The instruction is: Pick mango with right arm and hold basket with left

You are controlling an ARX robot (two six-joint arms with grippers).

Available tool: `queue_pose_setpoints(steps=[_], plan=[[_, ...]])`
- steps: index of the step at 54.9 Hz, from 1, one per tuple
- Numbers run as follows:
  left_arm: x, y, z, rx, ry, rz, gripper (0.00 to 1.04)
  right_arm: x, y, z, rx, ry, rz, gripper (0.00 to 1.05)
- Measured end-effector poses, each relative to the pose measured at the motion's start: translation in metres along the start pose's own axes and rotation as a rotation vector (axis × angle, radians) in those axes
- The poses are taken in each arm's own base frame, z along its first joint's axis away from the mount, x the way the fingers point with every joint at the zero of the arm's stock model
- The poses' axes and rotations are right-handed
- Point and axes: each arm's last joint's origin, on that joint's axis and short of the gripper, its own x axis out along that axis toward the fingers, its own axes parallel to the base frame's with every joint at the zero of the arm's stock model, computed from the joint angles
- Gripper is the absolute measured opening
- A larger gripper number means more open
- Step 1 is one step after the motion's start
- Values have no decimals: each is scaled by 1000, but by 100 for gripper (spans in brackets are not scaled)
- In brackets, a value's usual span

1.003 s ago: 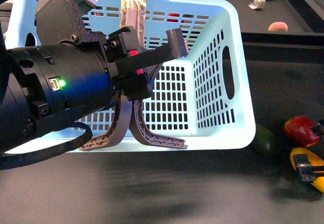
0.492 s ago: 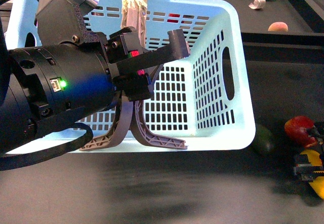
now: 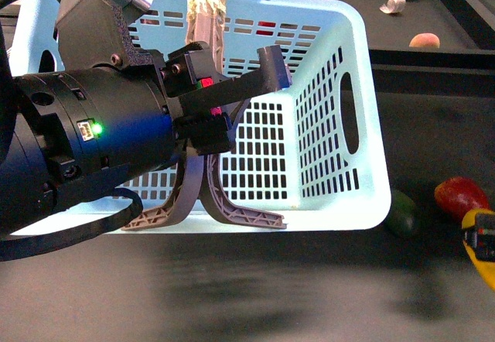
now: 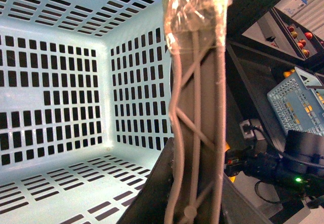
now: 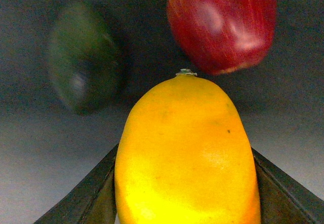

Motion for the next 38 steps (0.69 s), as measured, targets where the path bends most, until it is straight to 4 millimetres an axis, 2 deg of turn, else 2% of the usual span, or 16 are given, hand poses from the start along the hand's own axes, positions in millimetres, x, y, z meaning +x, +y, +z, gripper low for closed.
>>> queue_pose_setpoints(steps=[13,17,22,27,32,38], plan=[[0,0,0,0,0,0,6,-62,32,52,51,-159,150,62],[0,0,0,0,0,0,6,-87,47,76,63,-232,201,62],[0,0,0,0,0,0,6,-118,69,103,89,-324,262,62],[0,0,0,0,0,0,6,-147,103,125,119,-402,341,61],[0,0,0,0,0,0,6,-156,141,137,126,-429,392,61],[0,0,0,0,0,0,6,-147,183,142,123,-410,417,61]])
